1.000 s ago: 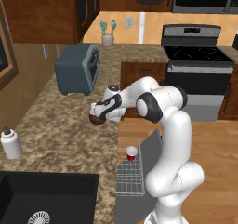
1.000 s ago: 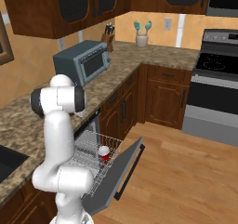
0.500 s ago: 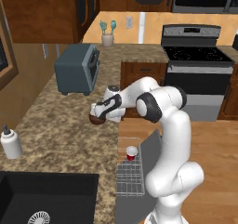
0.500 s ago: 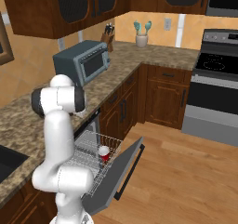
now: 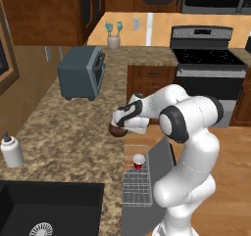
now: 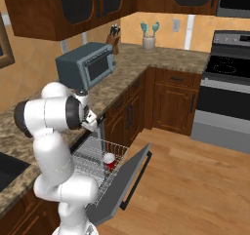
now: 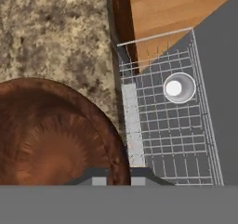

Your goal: Pick up the cup and bowl from the counter, place them in the dishwasher, and close the dishwasher door.

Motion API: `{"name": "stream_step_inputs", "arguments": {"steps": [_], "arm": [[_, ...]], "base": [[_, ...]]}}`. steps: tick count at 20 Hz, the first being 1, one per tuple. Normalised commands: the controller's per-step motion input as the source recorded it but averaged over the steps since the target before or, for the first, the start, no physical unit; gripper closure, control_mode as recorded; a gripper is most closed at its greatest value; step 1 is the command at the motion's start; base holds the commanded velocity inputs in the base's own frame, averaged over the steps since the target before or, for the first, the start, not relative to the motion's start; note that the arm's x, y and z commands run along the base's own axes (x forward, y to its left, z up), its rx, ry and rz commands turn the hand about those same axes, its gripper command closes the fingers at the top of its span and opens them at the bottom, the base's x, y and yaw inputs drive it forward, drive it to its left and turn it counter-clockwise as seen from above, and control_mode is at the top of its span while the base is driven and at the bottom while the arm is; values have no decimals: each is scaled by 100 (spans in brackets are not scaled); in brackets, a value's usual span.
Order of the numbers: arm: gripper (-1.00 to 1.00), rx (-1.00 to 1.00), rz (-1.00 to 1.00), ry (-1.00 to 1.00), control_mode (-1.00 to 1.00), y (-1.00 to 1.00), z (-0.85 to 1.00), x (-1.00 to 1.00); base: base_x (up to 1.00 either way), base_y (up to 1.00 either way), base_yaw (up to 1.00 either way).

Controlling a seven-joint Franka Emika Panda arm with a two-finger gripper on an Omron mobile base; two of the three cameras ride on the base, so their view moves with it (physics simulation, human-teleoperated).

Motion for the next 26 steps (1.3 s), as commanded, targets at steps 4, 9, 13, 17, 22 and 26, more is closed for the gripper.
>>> {"name": "stream_step_inputs", "arguments": {"steps": [4,9,13,17,22,26], "arm": [[100,6,7,-2,-100,-93,4,-92],[100,2,11,0,-100,-91,-1,-45],[100,2,13,0,-100,-78,-14,-3],[100,0,20,5,-100,-38,-73,29],[100,0,31,1,-100,-12,-61,19],[100,5,10,0,-100,11,-59,28]], "base": [[0,0,0],[0,0,0],[0,0,0],[0,0,0],[0,0,0],[0,0,0]]}}
